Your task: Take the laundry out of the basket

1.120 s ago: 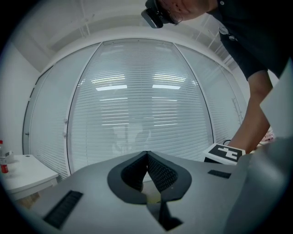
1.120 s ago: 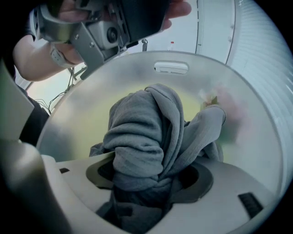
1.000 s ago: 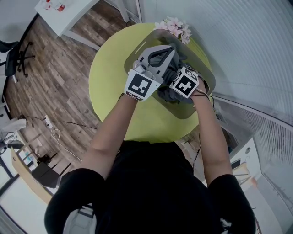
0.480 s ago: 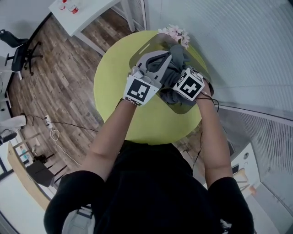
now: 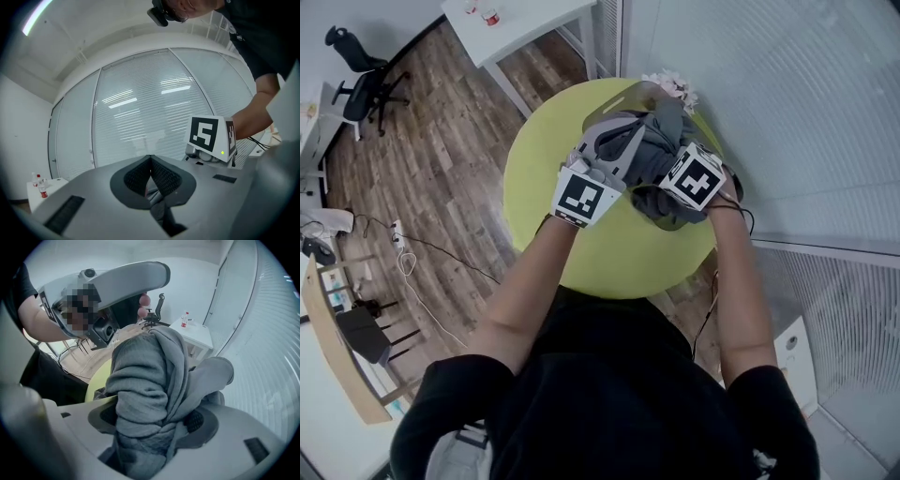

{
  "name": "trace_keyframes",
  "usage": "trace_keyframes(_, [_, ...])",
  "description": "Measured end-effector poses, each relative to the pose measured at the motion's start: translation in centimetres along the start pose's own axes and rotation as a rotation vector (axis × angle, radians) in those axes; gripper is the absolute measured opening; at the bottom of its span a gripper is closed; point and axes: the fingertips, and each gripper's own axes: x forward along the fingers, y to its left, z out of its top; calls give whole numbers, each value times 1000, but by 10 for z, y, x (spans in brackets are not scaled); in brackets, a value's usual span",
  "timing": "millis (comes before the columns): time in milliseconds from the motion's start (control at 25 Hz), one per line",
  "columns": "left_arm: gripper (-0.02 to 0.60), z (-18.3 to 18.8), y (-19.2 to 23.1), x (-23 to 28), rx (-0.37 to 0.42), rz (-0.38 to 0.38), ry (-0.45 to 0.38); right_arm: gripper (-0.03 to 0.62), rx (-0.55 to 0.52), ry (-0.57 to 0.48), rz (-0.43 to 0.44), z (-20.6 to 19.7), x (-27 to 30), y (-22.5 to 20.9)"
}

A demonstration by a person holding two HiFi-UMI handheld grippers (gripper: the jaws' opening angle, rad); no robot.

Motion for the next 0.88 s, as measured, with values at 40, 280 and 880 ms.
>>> trace_keyframes(40, [6, 2, 1, -4, 2, 13, 0, 343, -11, -2, 1, 3, -3, 2])
trace_keyframes(280, [6, 13, 10, -39, 17, 70, -10, 343, -58, -21, 1, 29, -15, 22])
trace_keyframes(880, [6, 15, 63, -166, 5, 70, -49, 344, -66, 13, -56, 120, -10, 106])
